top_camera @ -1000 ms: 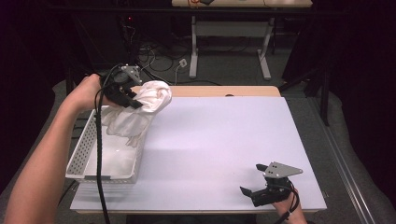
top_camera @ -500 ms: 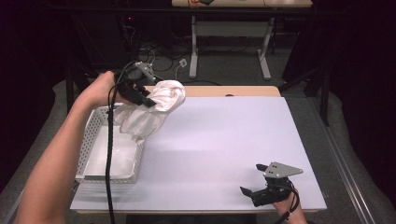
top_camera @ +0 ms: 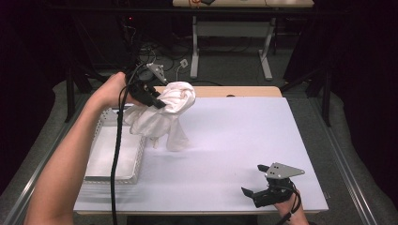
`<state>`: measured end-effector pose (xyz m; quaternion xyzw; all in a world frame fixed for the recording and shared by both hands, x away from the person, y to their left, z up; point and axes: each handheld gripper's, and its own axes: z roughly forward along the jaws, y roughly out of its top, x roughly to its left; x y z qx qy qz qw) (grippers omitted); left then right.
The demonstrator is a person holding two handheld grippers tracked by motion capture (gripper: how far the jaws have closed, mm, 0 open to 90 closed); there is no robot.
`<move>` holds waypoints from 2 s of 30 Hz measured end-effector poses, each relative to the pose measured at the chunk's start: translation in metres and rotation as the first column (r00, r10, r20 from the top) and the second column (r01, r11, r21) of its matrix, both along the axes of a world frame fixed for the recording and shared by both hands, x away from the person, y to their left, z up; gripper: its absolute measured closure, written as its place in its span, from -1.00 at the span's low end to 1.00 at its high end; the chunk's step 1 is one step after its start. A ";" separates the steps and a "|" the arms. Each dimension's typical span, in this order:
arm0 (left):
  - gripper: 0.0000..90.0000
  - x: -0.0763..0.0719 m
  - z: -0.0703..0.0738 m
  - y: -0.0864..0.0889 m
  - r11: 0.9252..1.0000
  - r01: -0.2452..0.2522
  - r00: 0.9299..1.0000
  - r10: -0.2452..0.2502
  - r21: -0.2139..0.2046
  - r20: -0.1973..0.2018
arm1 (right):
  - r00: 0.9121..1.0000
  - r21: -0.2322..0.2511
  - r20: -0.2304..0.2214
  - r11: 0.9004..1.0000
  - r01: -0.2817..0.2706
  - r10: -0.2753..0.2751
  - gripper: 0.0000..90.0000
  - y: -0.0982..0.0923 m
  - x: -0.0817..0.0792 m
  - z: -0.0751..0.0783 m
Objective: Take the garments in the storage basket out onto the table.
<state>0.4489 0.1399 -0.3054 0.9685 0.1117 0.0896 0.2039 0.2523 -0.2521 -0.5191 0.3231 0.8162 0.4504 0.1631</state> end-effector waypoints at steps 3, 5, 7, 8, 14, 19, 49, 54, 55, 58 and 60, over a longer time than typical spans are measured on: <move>0.58 0.000 0.000 -0.003 1.000 0.004 1.000 -0.004 -0.001 0.005 | 1.000 0.000 0.000 1.000 0.000 0.000 -0.98 0.000 0.000 0.000; 0.58 0.000 -0.001 -0.005 1.000 0.006 1.000 -0.006 -0.007 -0.001 | 1.000 0.000 0.004 1.000 0.001 -0.001 -0.97 0.000 0.000 0.000; 0.58 0.000 -0.002 -0.008 1.000 0.014 1.000 -0.014 -0.002 0.005 | 1.000 0.000 0.004 1.000 0.001 -0.001 -0.97 0.000 0.000 0.000; 0.58 0.000 -0.003 -0.010 1.000 0.014 1.000 -0.014 -0.002 0.004 | 1.000 0.000 0.004 1.000 0.001 -0.001 -0.97 0.000 0.000 0.000; 0.58 0.001 -0.005 -0.015 1.000 0.018 1.000 -0.018 -0.011 0.005 | 1.000 -0.001 0.005 1.000 0.004 -0.004 -0.97 0.000 0.000 0.000; 0.57 0.000 -0.009 -0.023 1.000 0.018 1.000 -0.018 -0.018 0.004 | 1.000 -0.005 0.009 1.000 0.003 -0.003 -0.97 0.000 0.000 0.000; 0.57 -0.002 -0.041 -0.062 0.998 0.061 0.998 -0.061 -0.012 -0.019 | 1.000 0.006 0.000 1.000 0.002 -0.002 -0.97 0.000 -0.001 0.000; 0.57 -0.001 -0.050 -0.065 0.998 0.067 0.997 -0.067 -0.006 -0.031 | 1.000 0.004 0.000 1.000 0.003 -0.003 -0.97 0.000 -0.001 0.001; 0.57 -0.001 -0.052 -0.066 0.998 0.057 0.998 -0.057 -0.010 -0.038 | 1.000 0.003 0.000 1.000 0.004 -0.004 -0.97 0.000 -0.001 0.000; 0.57 -0.001 -0.055 -0.068 0.998 0.061 0.997 -0.062 -0.008 -0.039 | 1.000 0.005 -0.001 1.000 0.009 -0.009 -0.97 -0.001 -0.001 0.000; 0.57 0.000 -0.055 -0.069 0.997 0.075 0.997 -0.075 0.001 -0.033 | 1.000 0.001 -0.002 1.000 0.009 -0.009 -0.97 -0.001 -0.001 0.001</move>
